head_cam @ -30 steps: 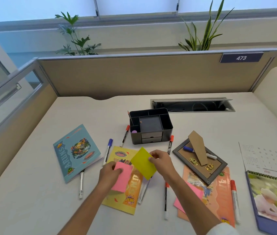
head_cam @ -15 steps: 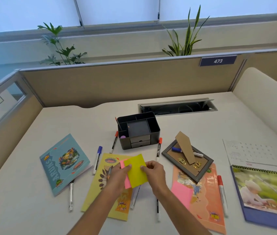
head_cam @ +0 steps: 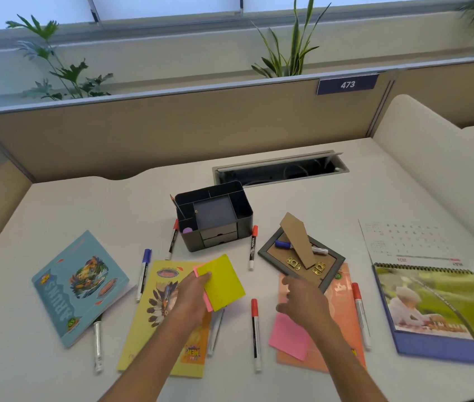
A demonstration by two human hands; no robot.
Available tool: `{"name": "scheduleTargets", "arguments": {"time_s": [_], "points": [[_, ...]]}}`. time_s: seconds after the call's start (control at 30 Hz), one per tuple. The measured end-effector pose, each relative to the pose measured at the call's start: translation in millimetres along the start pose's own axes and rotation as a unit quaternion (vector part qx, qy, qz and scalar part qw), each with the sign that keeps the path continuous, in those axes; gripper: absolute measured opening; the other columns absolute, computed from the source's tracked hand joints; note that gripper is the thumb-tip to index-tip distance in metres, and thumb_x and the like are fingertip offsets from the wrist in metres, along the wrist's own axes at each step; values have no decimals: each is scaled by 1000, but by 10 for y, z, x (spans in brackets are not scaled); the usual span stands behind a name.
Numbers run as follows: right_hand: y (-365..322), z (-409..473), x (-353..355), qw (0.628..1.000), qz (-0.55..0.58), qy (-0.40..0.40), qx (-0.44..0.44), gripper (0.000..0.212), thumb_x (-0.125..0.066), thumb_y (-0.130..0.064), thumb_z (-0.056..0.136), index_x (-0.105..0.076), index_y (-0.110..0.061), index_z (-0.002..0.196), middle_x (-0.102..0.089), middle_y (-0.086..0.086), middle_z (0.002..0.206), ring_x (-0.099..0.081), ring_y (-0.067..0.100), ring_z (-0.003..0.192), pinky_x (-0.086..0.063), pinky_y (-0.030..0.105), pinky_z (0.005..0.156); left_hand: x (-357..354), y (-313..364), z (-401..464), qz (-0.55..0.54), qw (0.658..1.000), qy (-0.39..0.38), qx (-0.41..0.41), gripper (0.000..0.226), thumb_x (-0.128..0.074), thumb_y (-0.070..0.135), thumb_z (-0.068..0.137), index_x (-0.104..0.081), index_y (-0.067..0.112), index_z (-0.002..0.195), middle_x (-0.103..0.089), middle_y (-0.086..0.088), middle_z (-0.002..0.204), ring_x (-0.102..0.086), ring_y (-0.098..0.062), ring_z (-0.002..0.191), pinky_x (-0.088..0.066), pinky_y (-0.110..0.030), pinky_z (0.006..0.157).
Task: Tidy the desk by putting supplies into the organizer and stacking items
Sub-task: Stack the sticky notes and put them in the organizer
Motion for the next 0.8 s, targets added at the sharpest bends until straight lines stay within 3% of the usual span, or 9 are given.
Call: {"name": "scheduleTargets", "arguments": {"time_s": [0.17, 0.4, 0.5, 0.6, 0.8], "points": [[167, -49, -190, 994, -97, -39, 23, 70, -79, -41, 68, -47, -25, 128, -46, -2, 129, -42, 21, 122, -50, 35, 89, -58, -82, 56, -22, 1000, -9, 15, 14, -51, 9, 96, -56, 11, 109, -63, -15, 102, -62, -33, 90, -53, -45, 75], [209, 16, -206, 997, -57, -35, 44, 63, -81, -34, 68, -49, -29, 122, -48, -6, 120, -47, 17, 112, -49, 30, 80, -136, -206, 54, -47, 998, -34, 33, 12, -48, 8, 97, -56, 7, 106, -63, -18, 104, -61, -34, 91, -51, -47, 78], [224, 61, -230, 997, -33, -48, 48, 51, -81, -30, 69, -55, -28, 113, -49, -7, 113, -50, 15, 104, -51, 29, 80, -133, -246, 68, -48, 998, -35, 38, 10, -49, 8, 97, -57, 7, 103, -64, -18, 103, -61, -35, 94, -49, -52, 86], [210, 83, -179, 997, 19, -54, 54, 30, -76, -22, 75, -58, -26, 99, -50, -6, 107, -52, 13, 93, -49, 24, 76, -156, -266, 63, -43, 997, -42, 49, 19, -51, 11, 96, -54, 4, 114, -62, -22, 116, -59, -40, 107, -46, -57, 93], [-222, -3, 234, 975, 124, -120, 142, 13, -61, -13, 90, -62, -25, 86, -58, -8, 95, -52, 10, 77, -46, 26, 67, -239, -255, -6, -30, 996, -72, 46, 29, -52, 18, 96, -55, 2, 121, -63, -23, 118, -63, -37, 106, -55, -49, 79]]}}
Point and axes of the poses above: each hand's wrist, its own z-axis towards the middle knuckle, its own x-axis out of the back of the hand, y = z × x, the point moved 9 cm from there along z, towards the middle knuckle
